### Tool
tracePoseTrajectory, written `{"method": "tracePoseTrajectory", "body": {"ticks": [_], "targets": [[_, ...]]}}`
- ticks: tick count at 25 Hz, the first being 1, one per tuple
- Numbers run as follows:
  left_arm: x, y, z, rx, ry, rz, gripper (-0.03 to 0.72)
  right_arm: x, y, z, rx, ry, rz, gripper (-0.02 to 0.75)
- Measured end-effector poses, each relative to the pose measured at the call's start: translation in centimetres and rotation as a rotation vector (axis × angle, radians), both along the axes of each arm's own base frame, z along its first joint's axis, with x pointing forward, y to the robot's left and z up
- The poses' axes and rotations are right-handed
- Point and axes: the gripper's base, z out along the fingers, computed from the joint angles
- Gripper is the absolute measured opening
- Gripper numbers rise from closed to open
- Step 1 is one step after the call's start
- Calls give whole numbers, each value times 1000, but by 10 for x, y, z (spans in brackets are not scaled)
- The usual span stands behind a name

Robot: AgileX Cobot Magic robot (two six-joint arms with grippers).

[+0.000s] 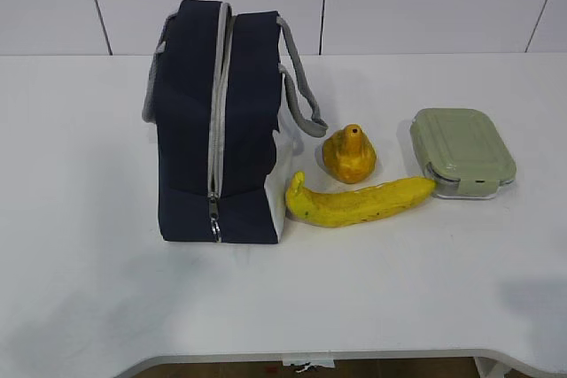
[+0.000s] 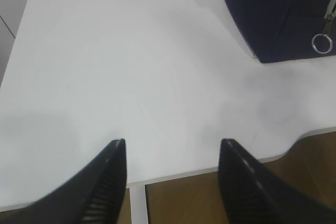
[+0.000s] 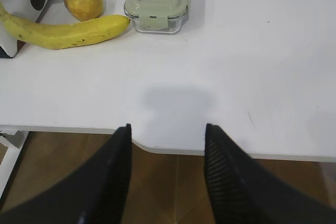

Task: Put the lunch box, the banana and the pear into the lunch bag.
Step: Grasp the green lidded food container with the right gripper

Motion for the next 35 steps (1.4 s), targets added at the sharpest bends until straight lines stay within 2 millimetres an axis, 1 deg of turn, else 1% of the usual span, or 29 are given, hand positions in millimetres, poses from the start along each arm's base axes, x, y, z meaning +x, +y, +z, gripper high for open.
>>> {"method": "tracePoseTrajectory", "body": {"ticks": [13,16,20,22,27,31,33,35], "targets": [[0,0,0,0,0,0,429,0,0,2,0,-8,0,361],[0,0,0,0,0,0,429,10,0,5,-1,34,-3,361],[0,0,0,0,0,0,429,29,-1,21,-12,70,-11,361],[0,0,0,0,0,0,429,43,-2,31,-25,89,-23,361],[0,5,0,46,-5,32,429,76,-3,47,-11,144,-41,361],[0,5,0,49,-5,34,429,104,-2,54,-6,228,-46,361],[0,5,0,49,-5,34,429,120,-2,55,-4,274,-49,361],[0,5,0,49,-5,34,429,141,-2,57,6,328,-59,361]]}}
